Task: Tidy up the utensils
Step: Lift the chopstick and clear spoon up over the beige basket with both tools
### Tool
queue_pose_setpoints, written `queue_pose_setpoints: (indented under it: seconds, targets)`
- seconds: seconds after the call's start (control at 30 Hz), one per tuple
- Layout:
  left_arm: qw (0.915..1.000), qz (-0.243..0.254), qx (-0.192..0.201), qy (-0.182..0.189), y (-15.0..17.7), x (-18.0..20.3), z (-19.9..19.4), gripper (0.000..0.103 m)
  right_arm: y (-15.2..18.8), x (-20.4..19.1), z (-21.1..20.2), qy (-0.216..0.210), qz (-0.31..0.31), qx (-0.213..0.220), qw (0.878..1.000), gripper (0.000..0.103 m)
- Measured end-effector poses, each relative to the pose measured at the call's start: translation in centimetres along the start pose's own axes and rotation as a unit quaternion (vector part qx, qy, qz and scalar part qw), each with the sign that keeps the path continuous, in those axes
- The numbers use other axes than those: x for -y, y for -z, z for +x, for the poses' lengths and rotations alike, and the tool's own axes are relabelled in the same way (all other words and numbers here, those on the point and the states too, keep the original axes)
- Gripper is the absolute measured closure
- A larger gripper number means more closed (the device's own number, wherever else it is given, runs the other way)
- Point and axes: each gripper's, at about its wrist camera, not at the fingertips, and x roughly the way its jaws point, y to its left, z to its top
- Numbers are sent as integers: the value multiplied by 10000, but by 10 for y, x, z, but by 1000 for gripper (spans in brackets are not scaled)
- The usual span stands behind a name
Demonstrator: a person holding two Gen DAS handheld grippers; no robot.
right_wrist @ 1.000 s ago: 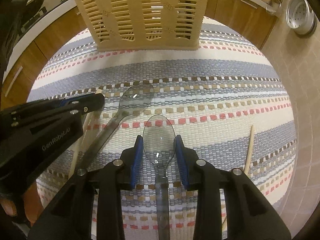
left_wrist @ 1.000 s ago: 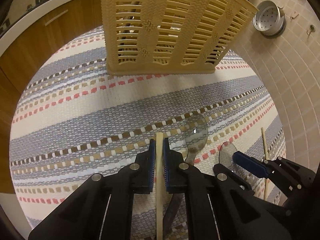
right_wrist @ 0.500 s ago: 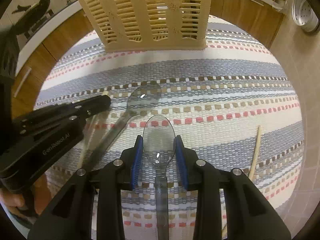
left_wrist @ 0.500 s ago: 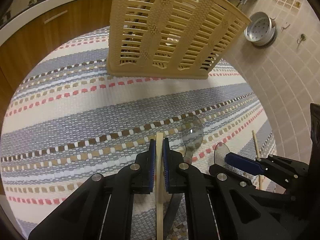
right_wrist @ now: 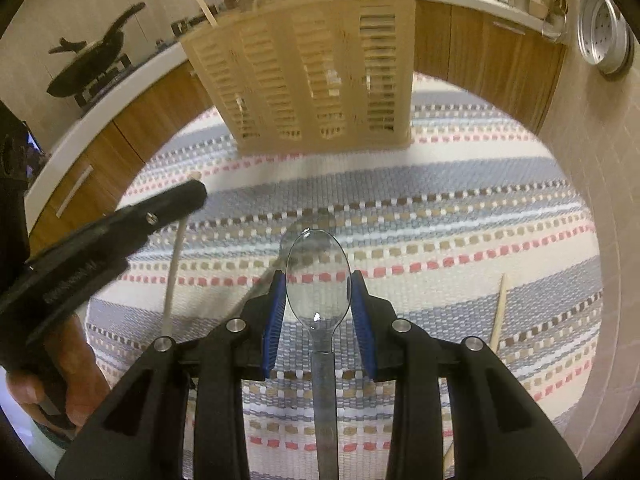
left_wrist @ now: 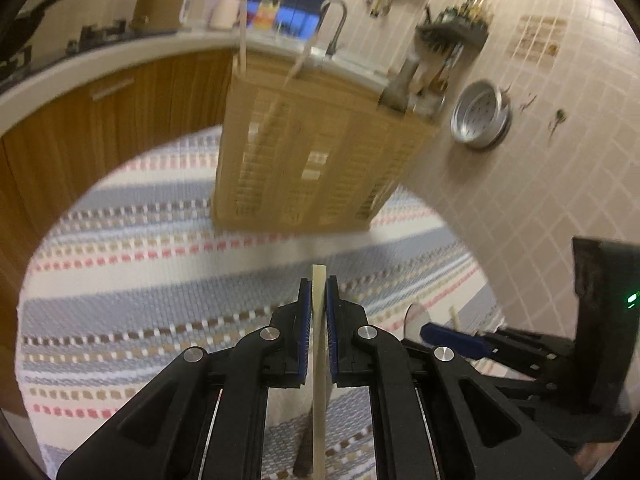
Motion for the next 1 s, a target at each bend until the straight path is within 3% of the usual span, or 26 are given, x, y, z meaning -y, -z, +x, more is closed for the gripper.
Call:
queue_pose_setpoints:
  seconds: [0.3,0.53,0.73,1.0]
  targets:
    - [9930,-39,1158,248,-28,16,-54,98,-10,1,-33,-295,-13,485,9984,74]
    - [9817,39,1806,603,-45,32,-71,98,-37,-4,-73,-452,-122,1343,9898,74]
    - [9682,192,2390,719,-87,35,-78,98,-80,10,-97,-634,29,2205,9733,74]
    - [9460,336,3115,833,-148,39,-76,98,-147,24,-112,-568,192,3510,9345,74]
